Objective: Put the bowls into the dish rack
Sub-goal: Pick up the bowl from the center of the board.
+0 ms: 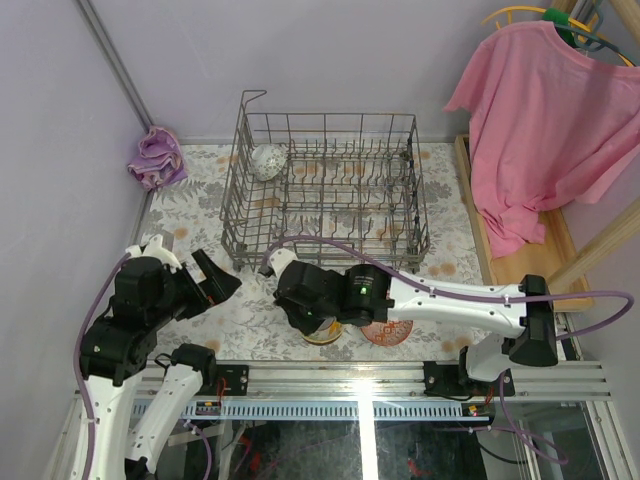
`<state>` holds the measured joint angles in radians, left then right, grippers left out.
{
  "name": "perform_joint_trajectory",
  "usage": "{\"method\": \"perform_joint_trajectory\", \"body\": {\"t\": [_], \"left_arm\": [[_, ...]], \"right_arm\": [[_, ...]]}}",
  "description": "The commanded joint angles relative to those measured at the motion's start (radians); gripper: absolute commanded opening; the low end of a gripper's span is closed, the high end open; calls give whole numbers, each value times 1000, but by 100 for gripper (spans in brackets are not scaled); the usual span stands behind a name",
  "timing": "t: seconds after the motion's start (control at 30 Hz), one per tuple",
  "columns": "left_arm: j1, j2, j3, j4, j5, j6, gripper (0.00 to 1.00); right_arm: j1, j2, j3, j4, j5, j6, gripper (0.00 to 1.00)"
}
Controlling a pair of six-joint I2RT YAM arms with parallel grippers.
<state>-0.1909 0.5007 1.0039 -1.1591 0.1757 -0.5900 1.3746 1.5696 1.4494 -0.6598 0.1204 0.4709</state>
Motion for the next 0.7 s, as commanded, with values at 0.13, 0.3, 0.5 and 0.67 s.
{"method": "perform_joint_trajectory", "body": {"t": [0.13, 0.3, 0.5, 0.67], "left_arm": [[-5, -16, 30, 16, 61, 2, 100], [-5, -23, 32, 12, 63, 1, 100], [-5, -28, 42, 2, 62, 5, 100], [-6, -24, 48, 2, 68, 11, 100]], "right_arm": [[3, -112, -3, 96, -81, 17, 0], [3, -157, -8, 128, -119, 28, 0], [3, -198, 4, 150, -151, 37, 0], [2, -226, 47, 154, -163, 36, 0]]}}
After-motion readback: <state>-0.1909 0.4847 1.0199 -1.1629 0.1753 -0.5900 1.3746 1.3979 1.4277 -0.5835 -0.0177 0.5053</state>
